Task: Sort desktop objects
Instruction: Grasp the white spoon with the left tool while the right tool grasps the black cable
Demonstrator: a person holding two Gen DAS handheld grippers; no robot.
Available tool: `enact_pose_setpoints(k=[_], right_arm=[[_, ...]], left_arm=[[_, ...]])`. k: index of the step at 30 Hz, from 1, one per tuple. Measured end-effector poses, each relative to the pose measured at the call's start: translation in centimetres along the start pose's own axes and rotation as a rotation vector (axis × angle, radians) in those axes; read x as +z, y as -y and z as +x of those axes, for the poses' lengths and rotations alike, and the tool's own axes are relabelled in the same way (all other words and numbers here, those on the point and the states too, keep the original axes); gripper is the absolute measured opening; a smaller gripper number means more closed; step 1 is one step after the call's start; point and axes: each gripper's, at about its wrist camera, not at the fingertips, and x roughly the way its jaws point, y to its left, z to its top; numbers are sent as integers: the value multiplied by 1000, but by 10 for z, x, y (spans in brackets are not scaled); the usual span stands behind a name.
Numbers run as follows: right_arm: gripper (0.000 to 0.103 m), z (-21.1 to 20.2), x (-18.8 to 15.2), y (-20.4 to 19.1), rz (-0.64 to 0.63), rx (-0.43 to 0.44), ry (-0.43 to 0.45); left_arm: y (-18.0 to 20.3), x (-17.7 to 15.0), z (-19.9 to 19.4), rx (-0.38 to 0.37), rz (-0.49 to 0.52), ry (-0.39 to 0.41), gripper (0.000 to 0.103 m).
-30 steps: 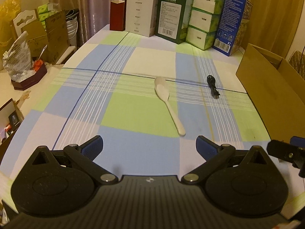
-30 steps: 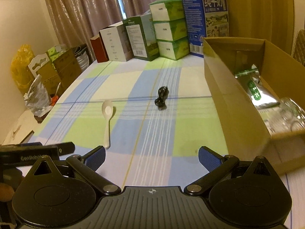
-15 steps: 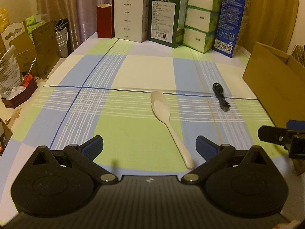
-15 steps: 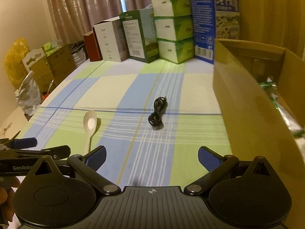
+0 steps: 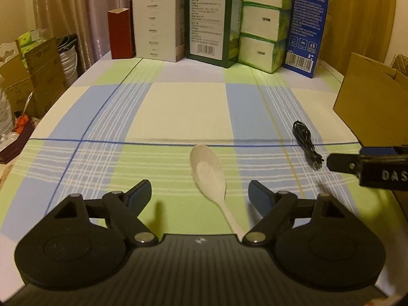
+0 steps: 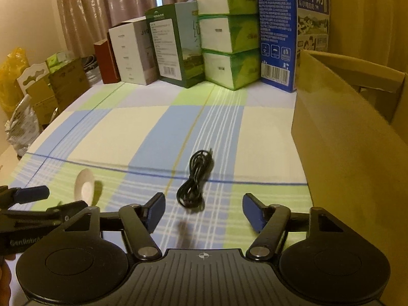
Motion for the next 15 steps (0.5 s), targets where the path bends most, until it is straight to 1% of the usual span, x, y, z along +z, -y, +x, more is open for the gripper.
enact_pose_setpoints(k=[7, 9, 11, 13, 15], right_arm=[[53, 29, 4, -5, -42, -1, -7], [52, 35, 3, -6, -53, -6, -7], [51, 41, 3, -6, -66, -11, -3], [51, 44, 3, -7, -76, -19, 3], [51, 47, 3, -8, -78, -24, 10]], left_arm=[[2, 0, 19, -23, 16, -8, 74], [2, -1, 22, -28, 18, -13, 69], [1, -4, 25, -28, 21, -18, 66], [1, -5, 27, -8, 32, 0, 63], [2, -5, 29, -6, 32, 11, 58]])
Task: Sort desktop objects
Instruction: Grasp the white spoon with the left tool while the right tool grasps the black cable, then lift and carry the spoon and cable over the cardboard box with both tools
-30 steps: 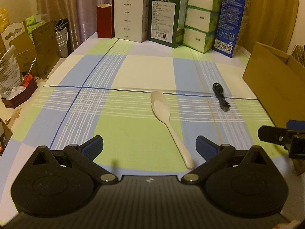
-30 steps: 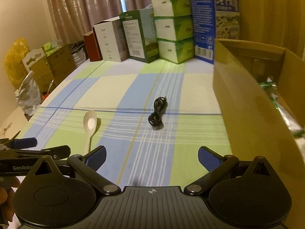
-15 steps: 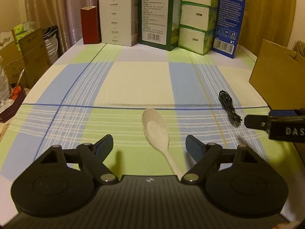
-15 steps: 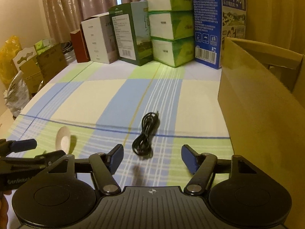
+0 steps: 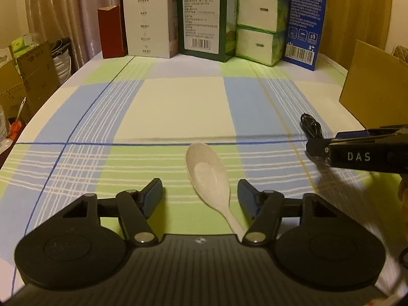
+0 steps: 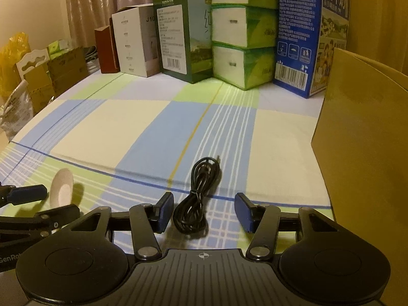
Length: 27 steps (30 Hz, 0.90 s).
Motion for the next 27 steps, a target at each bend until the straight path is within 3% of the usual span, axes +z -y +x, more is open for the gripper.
enact_pose_setpoints(k=[3, 6, 9, 13, 18, 23, 27], right_arm=[[51, 4, 0, -2, -5, -11, 5], [48, 6, 0, -4, -18, -18, 10], [39, 7, 1, -4, -18, -23, 15], [11, 7, 1, -3, -26, -26, 13], [9, -3, -3, 2, -6, -34, 7], [9, -16, -14, 6, 6, -47, 7], [9, -21, -19, 4, 4, -52, 13]], left_arm=[[3, 3, 3, 4, 12, 12, 43], [6, 5, 5, -4, 33, 20, 36], [8, 5, 6, -29, 51, 29, 27], [8, 3, 6, -78, 65, 38, 26], [7, 2, 4, -92, 58, 42, 27], [8, 1, -3, -14, 67, 63, 44], [11, 4, 0, 17, 53, 64, 43]])
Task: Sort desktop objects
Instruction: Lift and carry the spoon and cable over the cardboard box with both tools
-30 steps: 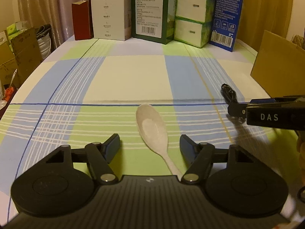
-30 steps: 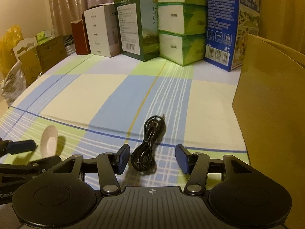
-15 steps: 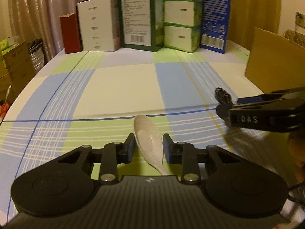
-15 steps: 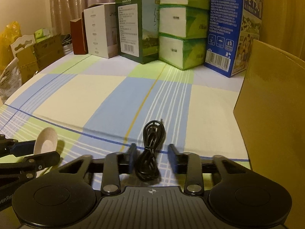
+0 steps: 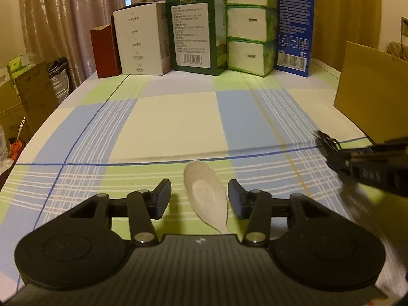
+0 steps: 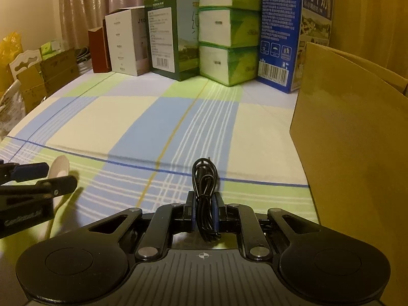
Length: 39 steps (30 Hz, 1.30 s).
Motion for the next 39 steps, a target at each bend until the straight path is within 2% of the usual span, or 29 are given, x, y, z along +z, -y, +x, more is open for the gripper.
enact_pose_setpoints(k=[2, 5, 9, 12, 14, 15, 16, 20, 22, 23, 24, 31, 37, 39], right_arm=[[9, 0, 0, -1, 0, 0, 1], [9, -1, 0, -3, -5, 3, 1], [9, -6, -3, -5, 0, 13, -5], [9, -14, -8, -5, 11, 24, -12], [9, -20, -13, -5, 21, 30, -16], [9, -23, -15, -5, 19, 30, -15], [9, -26, -18, -5, 16, 27, -13], [9, -33, -24, -4, 24, 14, -6], [9, -35, -25, -4, 23, 9, -2], [9, -35, -26, -4, 22, 8, 0], [9, -35, -26, -4, 22, 7, 3], [9, -35, -30, -6, 19, -5, 24], [9, -34, -32, -9, -5, -19, 41], [9, -34, -32, -10, -11, -21, 41]], left_arm=[[3, 1, 3, 21, -4, -12, 43], [6, 0, 7, 34, 7, -18, 33], [6, -1, 6, 3, 19, -14, 26], [4, -3, 3, -70, 6, -25, 26], [1, -3, 1, -163, -30, -36, 26], [-1, -4, 0, -234, -50, -41, 26], [1, -6, -2, -240, -36, -40, 26], [11, -10, -5, -198, 21, -27, 27], [19, -13, -7, -153, 54, -17, 44], [21, -14, -8, -138, 66, -13, 48], [24, -16, -9, -122, 75, -5, 49], [30, -16, -7, -42, 70, 13, 49], [30, -14, -6, -20, 54, 12, 31], [30, -14, -6, -18, 53, 11, 29]])
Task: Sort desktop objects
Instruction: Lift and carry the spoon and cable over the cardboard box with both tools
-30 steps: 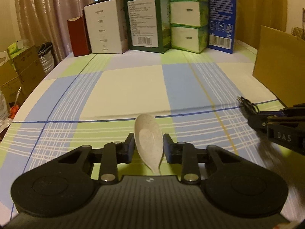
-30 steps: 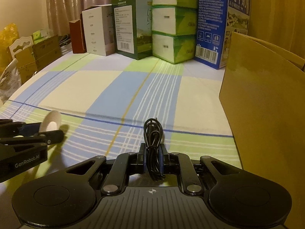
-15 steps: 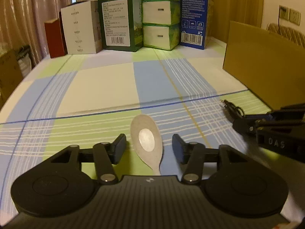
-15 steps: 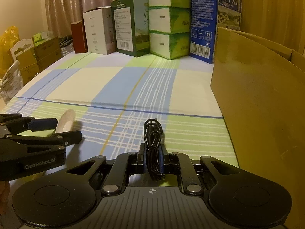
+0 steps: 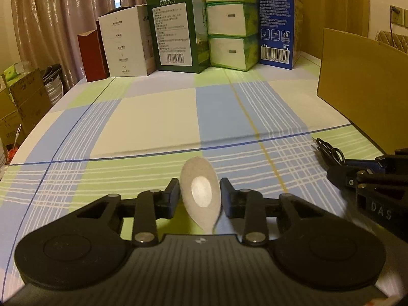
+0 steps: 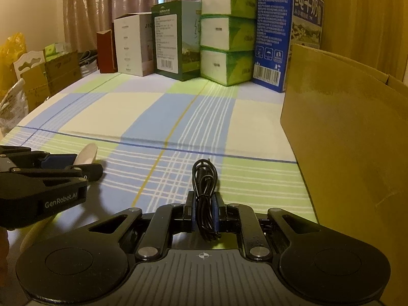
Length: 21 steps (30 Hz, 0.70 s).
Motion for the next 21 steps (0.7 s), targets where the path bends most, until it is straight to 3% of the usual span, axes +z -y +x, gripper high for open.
enact_pose_setpoints(k=[10, 21], right_arm=[[9, -13, 1, 2, 9, -5, -8], [9, -60, 12, -8, 3, 1, 34]], left_arm=[[-1, 0, -8, -25, -6, -12, 27], [-3, 5, -46, -37, 8, -6, 27]])
